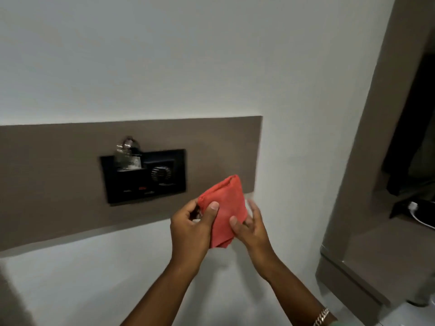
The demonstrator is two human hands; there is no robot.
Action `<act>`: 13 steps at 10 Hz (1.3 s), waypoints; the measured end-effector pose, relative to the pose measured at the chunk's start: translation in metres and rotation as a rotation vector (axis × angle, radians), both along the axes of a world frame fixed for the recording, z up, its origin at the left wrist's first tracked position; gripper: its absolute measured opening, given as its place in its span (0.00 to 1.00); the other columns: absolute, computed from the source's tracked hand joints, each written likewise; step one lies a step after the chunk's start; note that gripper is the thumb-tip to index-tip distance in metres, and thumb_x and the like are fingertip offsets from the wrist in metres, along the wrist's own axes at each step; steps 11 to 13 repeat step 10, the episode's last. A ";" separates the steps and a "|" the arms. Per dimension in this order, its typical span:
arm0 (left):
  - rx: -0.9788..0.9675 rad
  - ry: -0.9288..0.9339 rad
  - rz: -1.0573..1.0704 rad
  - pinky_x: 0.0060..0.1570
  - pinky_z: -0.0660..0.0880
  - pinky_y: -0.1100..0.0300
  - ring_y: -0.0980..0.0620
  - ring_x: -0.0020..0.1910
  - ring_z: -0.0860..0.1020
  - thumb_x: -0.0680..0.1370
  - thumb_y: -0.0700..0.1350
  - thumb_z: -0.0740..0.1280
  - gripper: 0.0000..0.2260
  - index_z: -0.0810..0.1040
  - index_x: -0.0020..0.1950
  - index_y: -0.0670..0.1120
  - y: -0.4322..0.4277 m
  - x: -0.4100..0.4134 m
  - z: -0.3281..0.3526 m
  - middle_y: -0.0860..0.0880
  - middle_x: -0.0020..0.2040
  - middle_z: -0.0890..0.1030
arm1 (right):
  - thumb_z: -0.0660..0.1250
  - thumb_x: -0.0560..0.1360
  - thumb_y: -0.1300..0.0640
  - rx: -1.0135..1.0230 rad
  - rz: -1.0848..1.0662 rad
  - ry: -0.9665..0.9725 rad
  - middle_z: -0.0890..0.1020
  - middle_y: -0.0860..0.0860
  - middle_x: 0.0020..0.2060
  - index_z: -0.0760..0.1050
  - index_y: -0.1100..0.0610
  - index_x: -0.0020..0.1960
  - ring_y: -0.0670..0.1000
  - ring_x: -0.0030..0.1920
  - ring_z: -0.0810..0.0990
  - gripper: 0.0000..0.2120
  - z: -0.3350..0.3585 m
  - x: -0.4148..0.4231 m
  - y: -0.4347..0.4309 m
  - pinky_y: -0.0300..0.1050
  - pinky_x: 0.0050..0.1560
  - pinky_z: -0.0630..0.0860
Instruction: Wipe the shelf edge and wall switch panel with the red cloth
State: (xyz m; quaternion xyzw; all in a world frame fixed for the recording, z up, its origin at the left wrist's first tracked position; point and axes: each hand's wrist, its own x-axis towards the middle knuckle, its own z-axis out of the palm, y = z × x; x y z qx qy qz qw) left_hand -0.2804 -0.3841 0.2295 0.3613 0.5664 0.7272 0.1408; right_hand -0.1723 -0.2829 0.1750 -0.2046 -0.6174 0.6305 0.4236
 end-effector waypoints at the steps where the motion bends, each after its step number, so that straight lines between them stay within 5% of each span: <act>1: -0.052 -0.111 -0.121 0.47 0.84 0.51 0.47 0.46 0.85 0.76 0.44 0.72 0.05 0.84 0.43 0.54 0.042 0.037 -0.016 0.48 0.43 0.87 | 0.77 0.69 0.48 -0.263 0.020 0.074 0.81 0.58 0.66 0.70 0.53 0.71 0.55 0.62 0.84 0.34 -0.019 0.044 0.035 0.49 0.54 0.84; 2: -0.183 -0.257 -0.221 0.51 0.82 0.36 0.39 0.44 0.83 0.75 0.45 0.73 0.05 0.84 0.43 0.44 0.118 0.098 -0.058 0.42 0.42 0.84 | 0.77 0.71 0.57 -0.401 -0.156 0.133 0.86 0.57 0.58 0.75 0.57 0.65 0.58 0.57 0.86 0.24 -0.054 0.113 0.084 0.56 0.53 0.85; 3: -0.316 -0.336 -0.266 0.52 0.80 0.32 0.42 0.44 0.81 0.73 0.46 0.74 0.11 0.82 0.43 0.38 0.166 0.140 -0.087 0.40 0.43 0.83 | 0.75 0.71 0.57 -0.404 -0.330 0.084 0.88 0.54 0.53 0.75 0.56 0.64 0.57 0.52 0.88 0.22 -0.077 0.160 0.111 0.57 0.51 0.86; 4: -0.491 -0.338 -0.343 0.52 0.81 0.38 0.39 0.49 0.83 0.68 0.47 0.75 0.08 0.81 0.43 0.44 0.246 0.212 -0.142 0.39 0.48 0.85 | 0.73 0.74 0.57 -0.395 -0.523 -0.034 0.86 0.58 0.55 0.74 0.58 0.65 0.57 0.53 0.87 0.21 -0.128 0.243 0.169 0.60 0.53 0.85; 6: -0.636 -0.436 -0.466 0.37 0.84 0.55 0.42 0.45 0.85 0.73 0.36 0.72 0.08 0.81 0.51 0.41 0.336 0.302 -0.231 0.39 0.49 0.85 | 0.67 0.80 0.60 -0.448 -0.702 -0.327 0.76 0.58 0.65 0.62 0.57 0.73 0.56 0.58 0.80 0.24 -0.206 0.339 0.267 0.53 0.55 0.83; 7: -0.638 -0.534 -0.550 0.39 0.83 0.55 0.42 0.48 0.84 0.75 0.33 0.70 0.12 0.78 0.55 0.45 0.360 0.320 -0.255 0.40 0.53 0.83 | 0.65 0.81 0.61 -0.427 -0.728 -0.421 0.75 0.59 0.65 0.62 0.58 0.73 0.53 0.54 0.80 0.22 -0.230 0.357 0.302 0.46 0.49 0.84; 8: -0.647 -0.617 -0.700 0.56 0.80 0.48 0.40 0.61 0.80 0.77 0.37 0.68 0.22 0.70 0.71 0.43 0.377 0.326 -0.275 0.39 0.65 0.78 | 0.67 0.80 0.59 -0.390 -0.724 -0.612 0.74 0.61 0.69 0.60 0.59 0.76 0.62 0.66 0.77 0.28 -0.245 0.364 0.333 0.54 0.65 0.79; 9: -0.693 -0.578 -0.730 0.66 0.75 0.45 0.40 0.65 0.77 0.78 0.38 0.68 0.25 0.67 0.75 0.43 0.377 0.320 -0.279 0.40 0.68 0.76 | 0.70 0.78 0.56 -0.310 -0.750 -0.752 0.73 0.61 0.71 0.58 0.59 0.77 0.63 0.70 0.73 0.33 -0.241 0.358 0.337 0.56 0.70 0.72; 10: -0.705 -0.446 -0.614 0.67 0.74 0.50 0.45 0.64 0.77 0.78 0.40 0.69 0.25 0.68 0.74 0.43 0.369 0.306 -0.260 0.43 0.68 0.76 | 0.72 0.76 0.54 -0.069 -0.901 -0.940 0.73 0.63 0.70 0.61 0.60 0.76 0.64 0.70 0.72 0.34 -0.222 0.348 0.321 0.56 0.70 0.70; 13: -0.705 -0.446 -0.614 0.67 0.74 0.50 0.45 0.64 0.77 0.78 0.40 0.69 0.25 0.68 0.74 0.43 0.369 0.306 -0.260 0.43 0.68 0.76 | 0.72 0.76 0.54 -0.069 -0.901 -0.940 0.73 0.63 0.70 0.61 0.60 0.76 0.64 0.70 0.72 0.34 -0.222 0.348 0.321 0.56 0.70 0.70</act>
